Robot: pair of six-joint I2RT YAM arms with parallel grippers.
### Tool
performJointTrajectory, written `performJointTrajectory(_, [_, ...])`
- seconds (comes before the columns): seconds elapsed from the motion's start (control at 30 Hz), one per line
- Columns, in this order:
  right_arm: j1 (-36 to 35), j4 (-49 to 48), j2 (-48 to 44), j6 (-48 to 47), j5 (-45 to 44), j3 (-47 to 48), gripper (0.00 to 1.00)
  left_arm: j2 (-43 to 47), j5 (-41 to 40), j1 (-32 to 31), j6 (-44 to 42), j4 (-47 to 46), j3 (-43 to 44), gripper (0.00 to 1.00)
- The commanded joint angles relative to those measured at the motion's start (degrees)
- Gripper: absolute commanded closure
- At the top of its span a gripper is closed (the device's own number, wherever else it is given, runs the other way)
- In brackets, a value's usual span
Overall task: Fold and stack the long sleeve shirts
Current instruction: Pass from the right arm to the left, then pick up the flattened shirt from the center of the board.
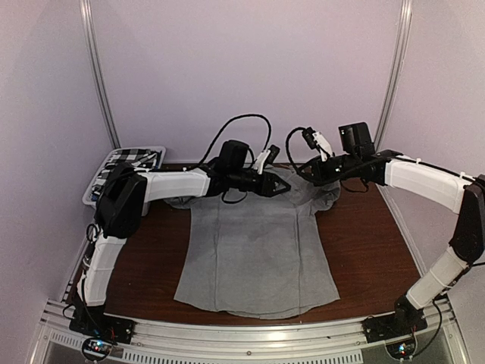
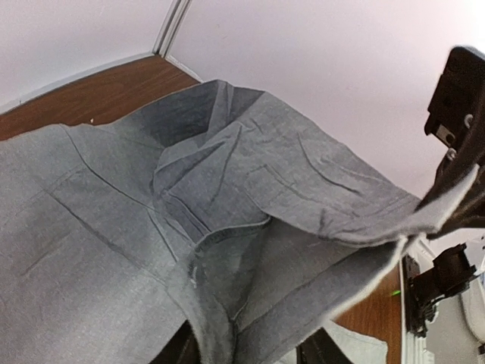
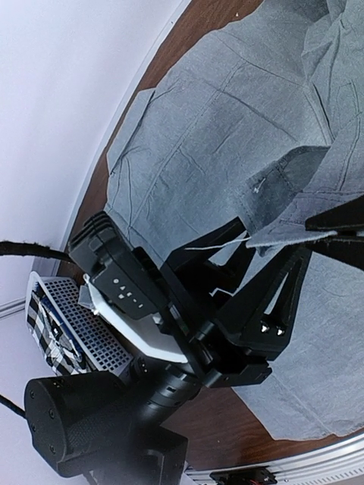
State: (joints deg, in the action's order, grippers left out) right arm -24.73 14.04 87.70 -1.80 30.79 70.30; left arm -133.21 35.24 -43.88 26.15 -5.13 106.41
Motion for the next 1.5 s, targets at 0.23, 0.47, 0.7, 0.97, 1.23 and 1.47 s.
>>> performJointTrajectory(0.23, [-0.56,2.61,5.36,5.91,-11.8,6.88,0.88,0.55,-3.56,-0.26,2.91,-3.05,1.55,1.0])
performJointTrajectory(0.47, [-0.58,4.9,3.58,11.36,-22.32,8.39,0.48,5.0,-13.74,3.07,15.46,0.53,-2.04,1.0])
performJointTrajectory(0.7, [-0.07,4.92,0.31,17.86,-32.26,2.54,0.32,11.79,-19.16,7.86,23.15,-0.53,-11.79,1.0])
performJointTrajectory(0.97, [0.03,-1.26,-1.66,23.58,-31.73,-9.88,0.32,19.61,-24.35,9.68,26.84,-1.65,-20.6,1.0])
performJointTrajectory(1.23, [-0.23,0.18,-2.79,28.17,-31.79,-17.39,0.34,24.0,-30.08,9.69,22.41,1.6,-22.97,1.0])
performJointTrajectory(1.47, [-7.23,5.09,-9.06,35.44,-34.1,-26.62,0.37,25.43,-31.02,9.69,19.6,1.42,-25.01,1.0])
